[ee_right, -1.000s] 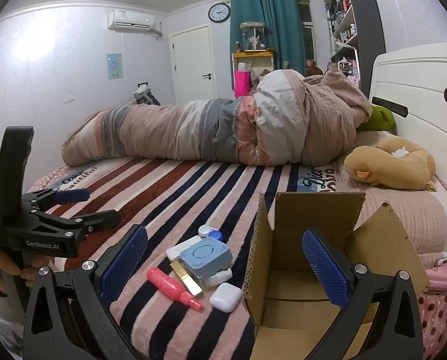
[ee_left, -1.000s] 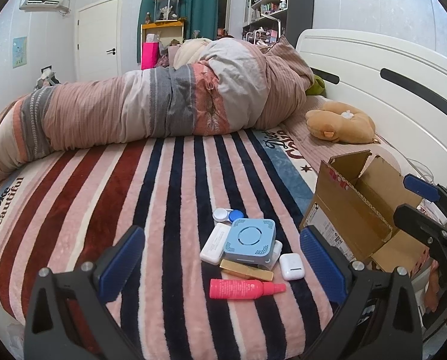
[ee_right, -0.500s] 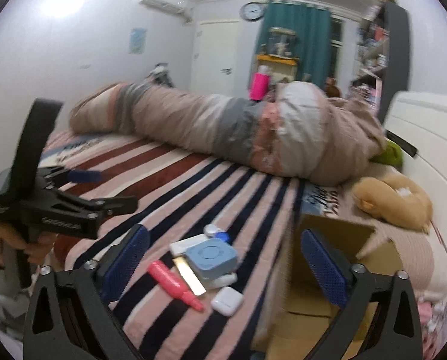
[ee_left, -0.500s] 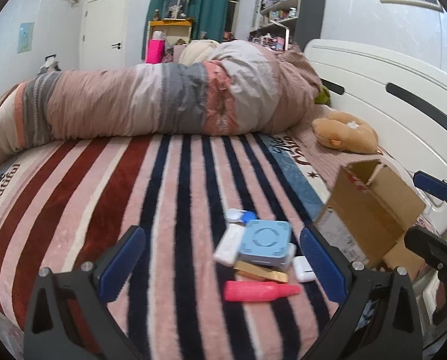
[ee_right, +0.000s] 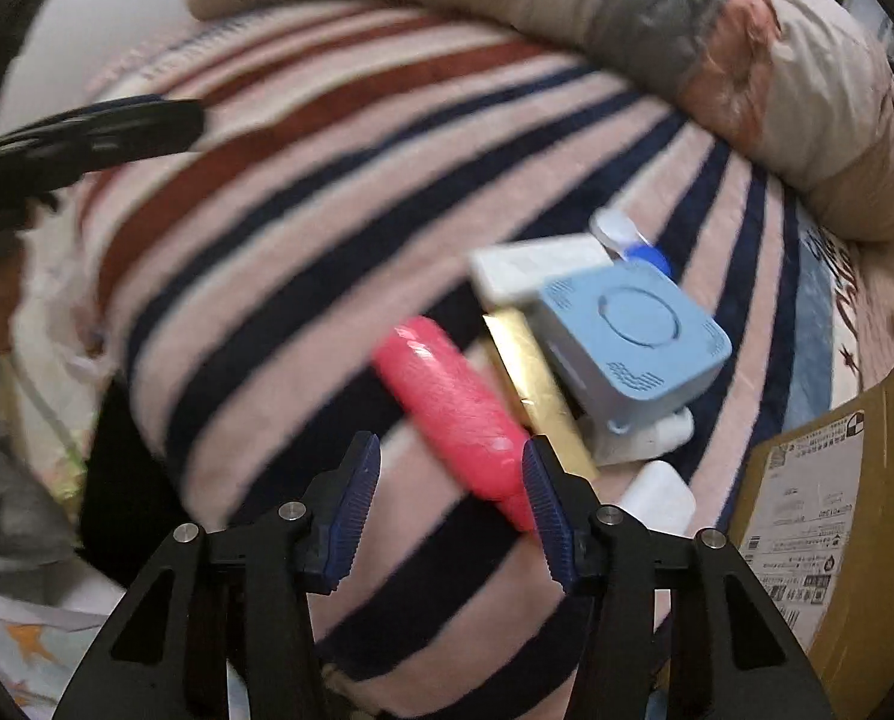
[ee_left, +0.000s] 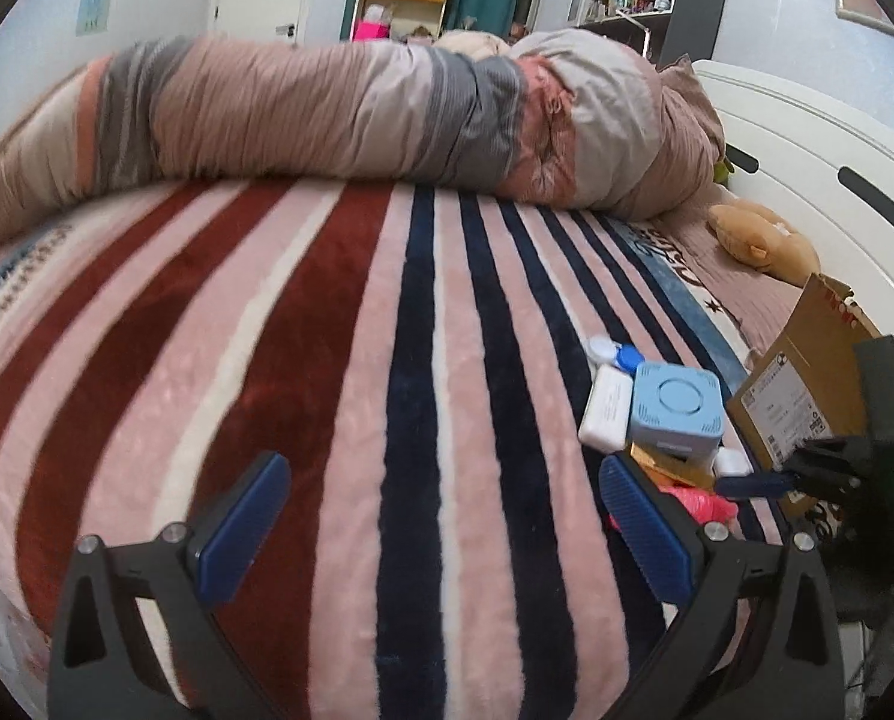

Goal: Organize rigid objects
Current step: 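Grasp the pink spray bottle with the right gripper and lift it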

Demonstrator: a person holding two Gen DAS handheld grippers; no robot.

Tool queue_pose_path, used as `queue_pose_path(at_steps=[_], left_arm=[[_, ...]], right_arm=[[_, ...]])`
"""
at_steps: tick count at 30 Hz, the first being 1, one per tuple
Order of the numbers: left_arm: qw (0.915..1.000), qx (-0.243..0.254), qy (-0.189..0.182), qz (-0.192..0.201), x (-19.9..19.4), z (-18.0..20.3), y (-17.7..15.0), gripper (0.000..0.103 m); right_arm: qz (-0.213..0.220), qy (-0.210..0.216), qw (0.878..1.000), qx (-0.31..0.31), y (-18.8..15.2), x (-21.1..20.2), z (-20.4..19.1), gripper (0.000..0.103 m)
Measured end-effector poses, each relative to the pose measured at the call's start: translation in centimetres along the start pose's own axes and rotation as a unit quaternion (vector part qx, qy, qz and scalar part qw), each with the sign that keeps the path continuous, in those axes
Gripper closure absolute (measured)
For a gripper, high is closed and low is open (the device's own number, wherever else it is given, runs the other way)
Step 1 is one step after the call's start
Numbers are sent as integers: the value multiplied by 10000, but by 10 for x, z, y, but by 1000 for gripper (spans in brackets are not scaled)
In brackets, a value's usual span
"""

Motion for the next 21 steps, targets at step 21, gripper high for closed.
queue_pose_path(at_steps=[21], left_arm=[[9981,120,-536,-292,22,15,-9,1]], right_arm=[[-809,799,9930,319,11,40,3,73]])
Point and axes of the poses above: each gripper's, at about its wrist camera, not at the fingertips, and x roughly the way its jaws point, z to its right, y to its top, the point moved 10 cm from there along x, roughly the way its jaws point, and after that the axes turned 8 degrees about y, right-handed, at the moved point
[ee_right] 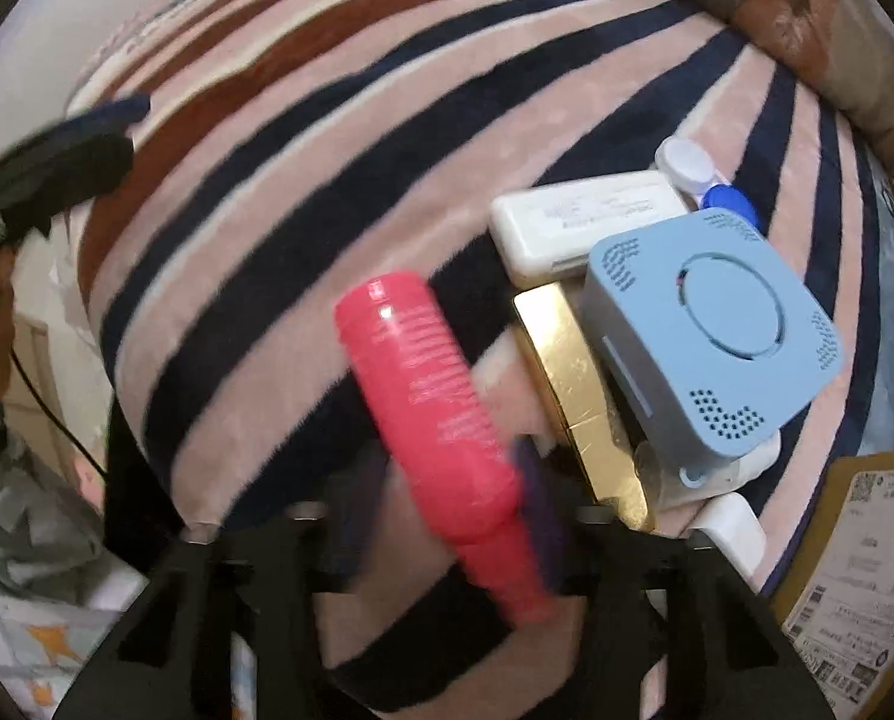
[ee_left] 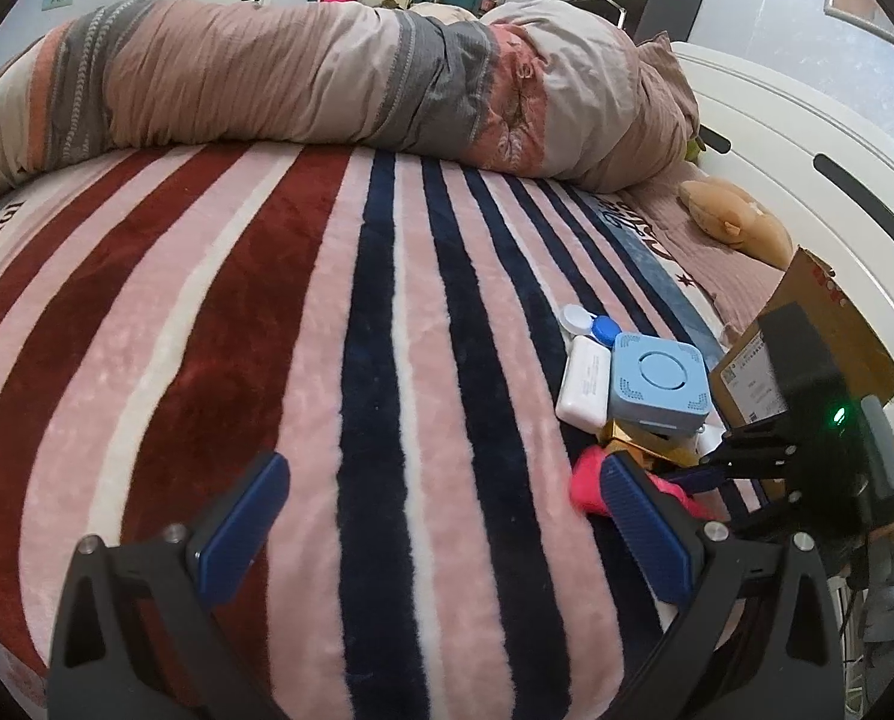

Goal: Organize rigid objects
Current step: 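Grasp the pink spray bottle with the right gripper and lift it, then lower the pink spray bottle into the cardboard box and open the right gripper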

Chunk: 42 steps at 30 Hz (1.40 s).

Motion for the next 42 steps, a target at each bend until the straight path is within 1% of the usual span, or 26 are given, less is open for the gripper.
queue_pose_path(at_steps=[2,3,5,7,8,10,12,13,16,22,24,26,27,28,29,31,32,33,35,37,39,40,42], left_arm=[[9998,-2,-184,57,-1,1,3,1],[9993,-33,-374,67,-1,3,6,1],[9980,-150,-611,27,0,4,9,1],[9978,-189,-628,18,0,4,11,1],[9977,-165,-658,-4,-1,5,11,1],[9967,-101,-797,-78,-1,10,9,1],[9941,-35,-1079,-135,-2,19,8,1],[9920,-23,-1251,-168,-2,25,9,1],[9865,-24,-1623,-218,-6,40,11,1],[9750,139,-2217,-80,-35,83,31,2],[9698,225,-2428,-7,-48,101,43,11],[9641,284,-2642,13,-60,120,53,32],[9613,311,-2739,25,-65,129,58,37],[9585,366,-2828,56,-72,143,65,46],[9565,426,-2884,84,-76,153,70,50],[9570,630,-2822,223,-85,175,82,55],[9577,812,-2744,315,-90,189,89,59],[9574,1013,-2673,397,-94,206,94,61],[9548,1326,-2613,496,-101,237,102,67],[9498,1572,-2656,520,-106,269,108,70],[9405,1882,-2784,498,-109,306,110,71],[9374,1992,-2813,490,-108,319,110,71],[9300,2267,-2865,402,-102,353,107,72]], right_arm=[[169,189,9997,28,4,-6,-6,73],[175,205,9996,17,6,-6,-8,73],[86,198,9998,55,9,2,-9,72],[112,291,9995,74,11,8,-8,71],[186,343,9991,159,12,5,-9,73],[431,445,9977,281,12,-4,-9,74],[729,334,9966,183,16,-16,-14,75],[796,352,9960,177,21,-19,-14,75],[1186,462,9918,125,23,-35,-26,76],[2122,510,9755,-276,26,-99,-50,76],[2483,506,9665,-411,24,-125,-60,76],[2802,497,9576,-460,21,-147,-66,76],[2925,485,9538,-486,18,-157,-65,76],[3080,442,9491,-495,13,-171,-62,76],[3206,381,9452,-482,8,-182,-58,76],[3421,295,9381,-463,4,-200,-48,76],[3506,281,9353,-381,-2,-210,-40,76],[3577,261,9330,-279,-8,-217,-33,76],[3715,152,9282,-118,-22,-234,-16,76],[3877,27,9218,58,-38,-251,3,76],[4008,57,9155,341,-53,-265,25,76],[4078,55,9117,498,-63,-273,37,76],[4116,-107,9085,717,-78,-283,57,76]])
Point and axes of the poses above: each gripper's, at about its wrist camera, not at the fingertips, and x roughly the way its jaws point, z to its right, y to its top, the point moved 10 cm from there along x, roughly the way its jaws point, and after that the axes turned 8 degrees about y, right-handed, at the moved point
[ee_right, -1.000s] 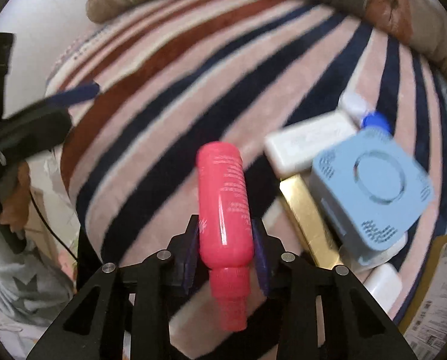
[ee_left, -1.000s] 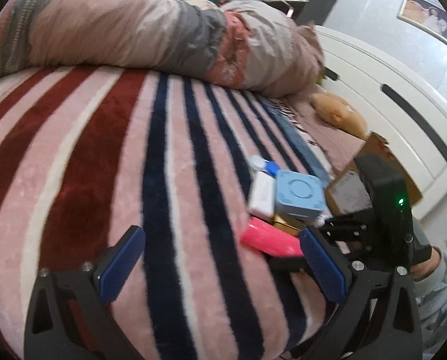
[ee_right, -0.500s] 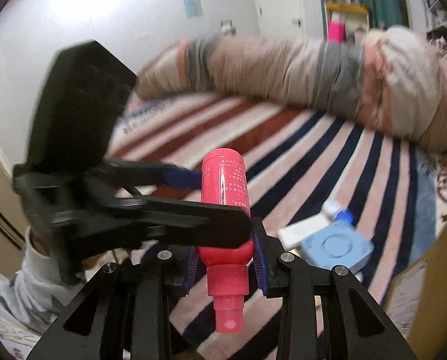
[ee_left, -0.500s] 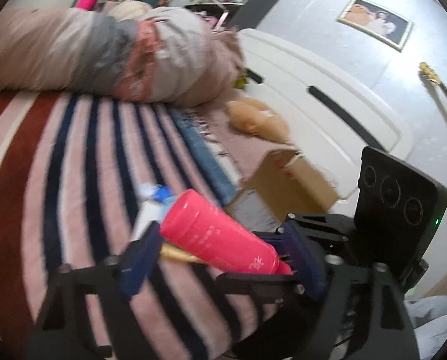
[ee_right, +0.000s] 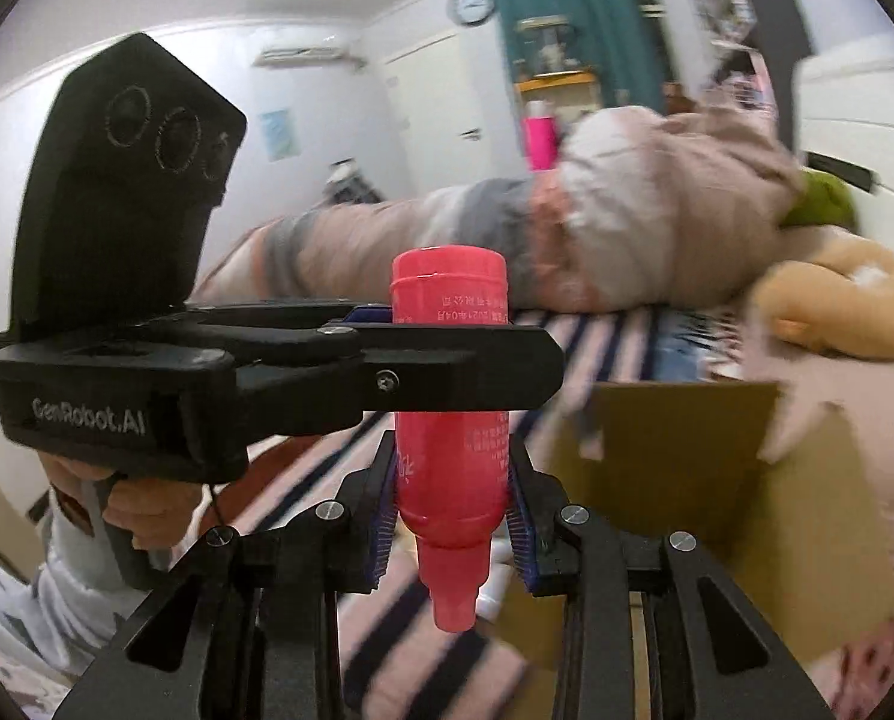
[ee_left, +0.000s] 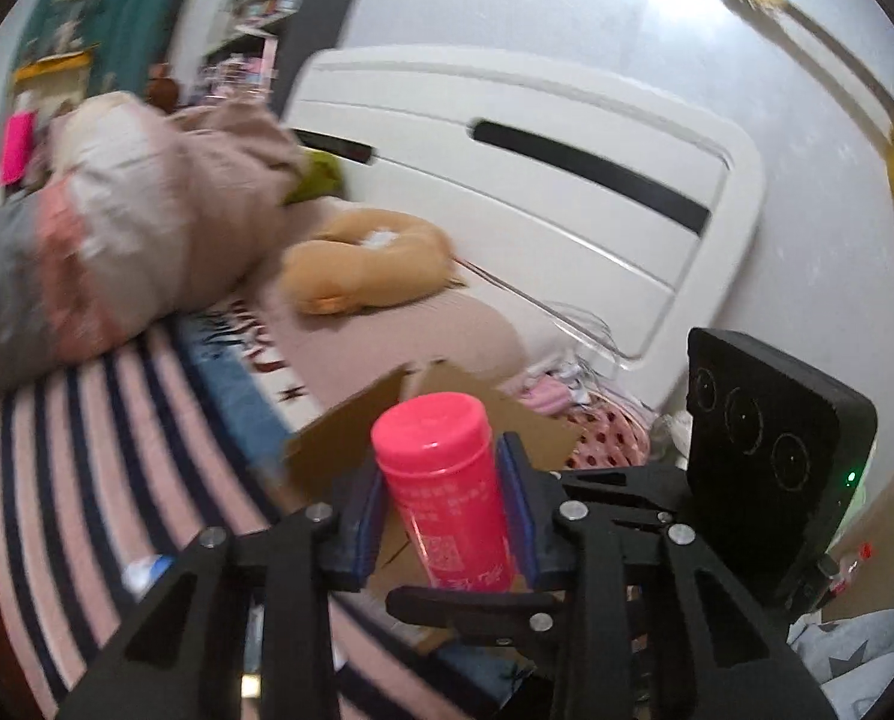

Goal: Organize rigid objects
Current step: 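Lower the pink spray bottle into the cardboard box and open the right gripper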

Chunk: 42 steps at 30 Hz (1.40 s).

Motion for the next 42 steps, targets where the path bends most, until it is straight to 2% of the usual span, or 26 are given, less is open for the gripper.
queue_pose_path(at_steps=[2,6,12,16,18,19,20,24,31,35,38,42], left_arm=[[9997,144,-75,-197,25,15,2,72],[9976,169,-145,-659,64,30,-8,71],[9926,130,111,-1201,98,21,-31,70],[9902,227,387,-1320,111,12,-39,49],[9898,276,456,-1318,112,10,-40,43],[9899,286,470,-1304,111,9,-40,42],[9902,284,483,-1279,109,7,-39,41],[9924,140,534,-1097,90,-4,-32,37],[9936,-168,935,-612,30,-50,-21,29],[9858,-340,1597,-389,-9,-100,-33,28],[9800,-572,1891,-254,-40,-137,-51,28],[9673,-875,2372,-183,-74,-186,-86,26]], right_arm=[[-57,-223,9995,218,-8,-11,25,76],[-376,-309,9961,732,-29,-16,62,76],[-981,-456,9902,882,-52,-1,84,75],[-1156,-815,9863,854,-56,2,101,72],[-1146,-814,9859,904,-57,0,104,58],[-1132,-807,9862,899,-57,-1,103,55],[-1113,-823,9865,870,-57,-2,101,52],[-1033,-819,9883,771,-53,-4,95,51],[-606,-688,9953,301,-18,-2,50,51],[-454,-451,9979,86,-1,11,8,47],[-574,-237,9979,-165,3,32,-30,46],[-864,-32,9957,-335,-6,68,-68,41]])
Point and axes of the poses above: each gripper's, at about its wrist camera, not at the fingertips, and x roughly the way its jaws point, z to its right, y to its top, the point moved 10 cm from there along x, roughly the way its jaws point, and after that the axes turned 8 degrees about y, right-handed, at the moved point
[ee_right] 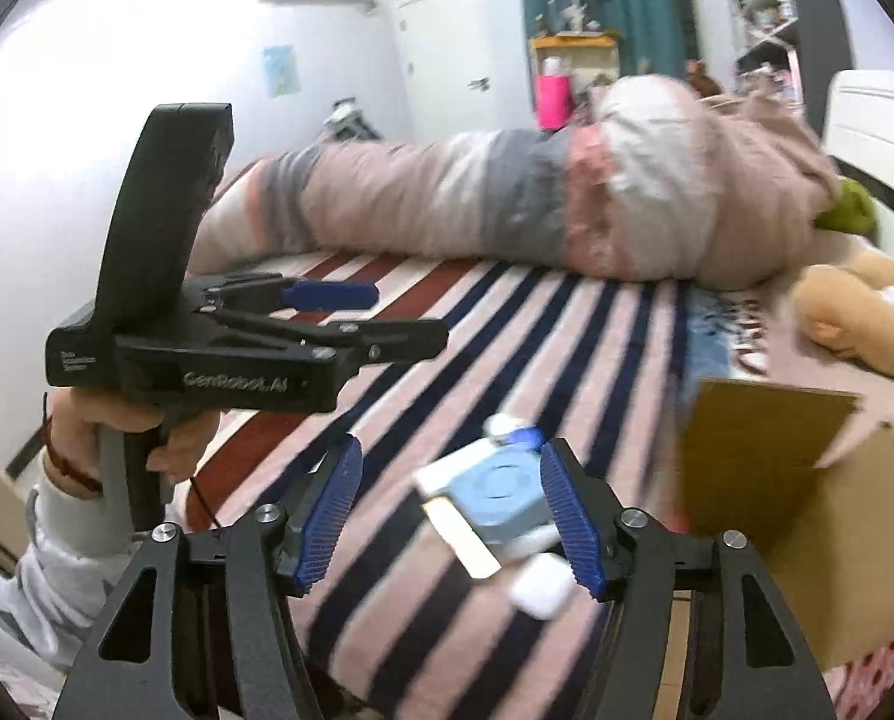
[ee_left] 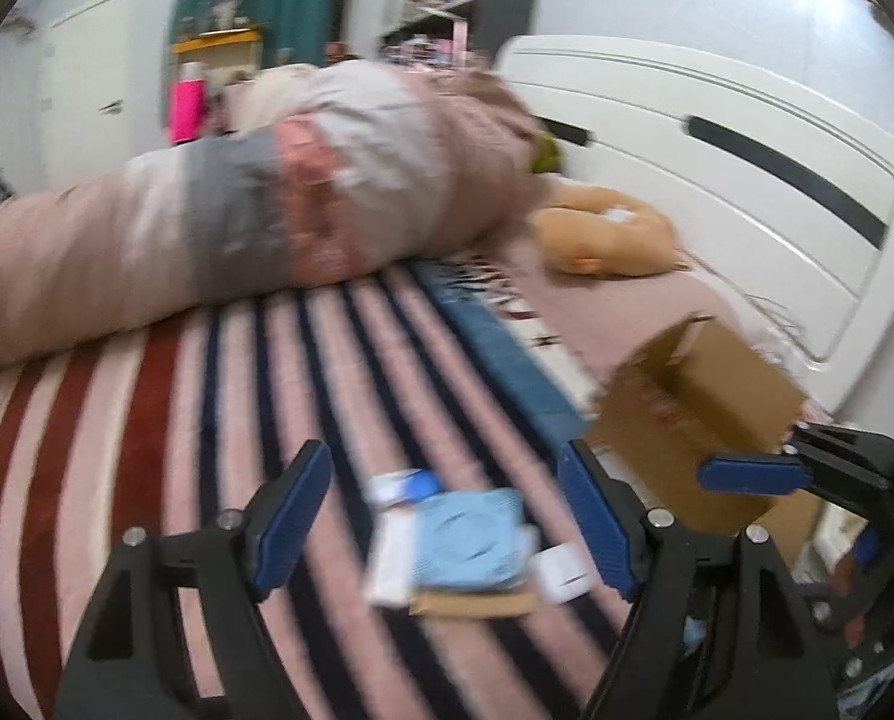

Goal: Organize rigid objects
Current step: 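Lower the pink spray bottle into the cardboard box and open the right gripper, then grasp the light-blue square device with the right gripper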

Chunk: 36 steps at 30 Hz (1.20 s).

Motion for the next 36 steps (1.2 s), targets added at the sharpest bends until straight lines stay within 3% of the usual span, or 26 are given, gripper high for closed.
queue_pose_path(at_steps=[3,5,8,11,15,18,25,31,32,36], left_arm=[[9996,-182,214,-22,2,-36,-27,23],[9989,-276,360,-107,8,-55,-46,23],[9979,-402,462,-199,15,-76,-73,23],[9974,-517,406,-283,23,-82,-92,23],[9971,-570,361,-347,33,-78,-101,23],[9965,-628,413,-357,38,-80,-106,23],[9959,-717,431,-352,41,-81,-108,23],[9953,-746,485,-368,41,-83,-110,23],[9954,-735,497,-363,41,-83,-110,23],[9951,-760,523,-353,39,-84,-110,23]], right_arm=[[-252,254,9993,85,-10,36,-17,38],[-468,201,9984,258,-21,61,-15,38],[-697,-44,9958,598,-37,95,-1,37],[-784,-540,9907,968,-49,119,26,25],[-1000,-1225,9784,1332,-61,142,65,19],[-1194,-1296,9723,1534,-68,160,80,14],[-1210,-1643,9637,1721,-65,191,109,8],[-1212,-1640,9631,1757,-67,202,117,9],[-1193,-1670,9634,1722,-67,200,117,18],[-1191,-1495,9675,1655,-69,196,113,18]])
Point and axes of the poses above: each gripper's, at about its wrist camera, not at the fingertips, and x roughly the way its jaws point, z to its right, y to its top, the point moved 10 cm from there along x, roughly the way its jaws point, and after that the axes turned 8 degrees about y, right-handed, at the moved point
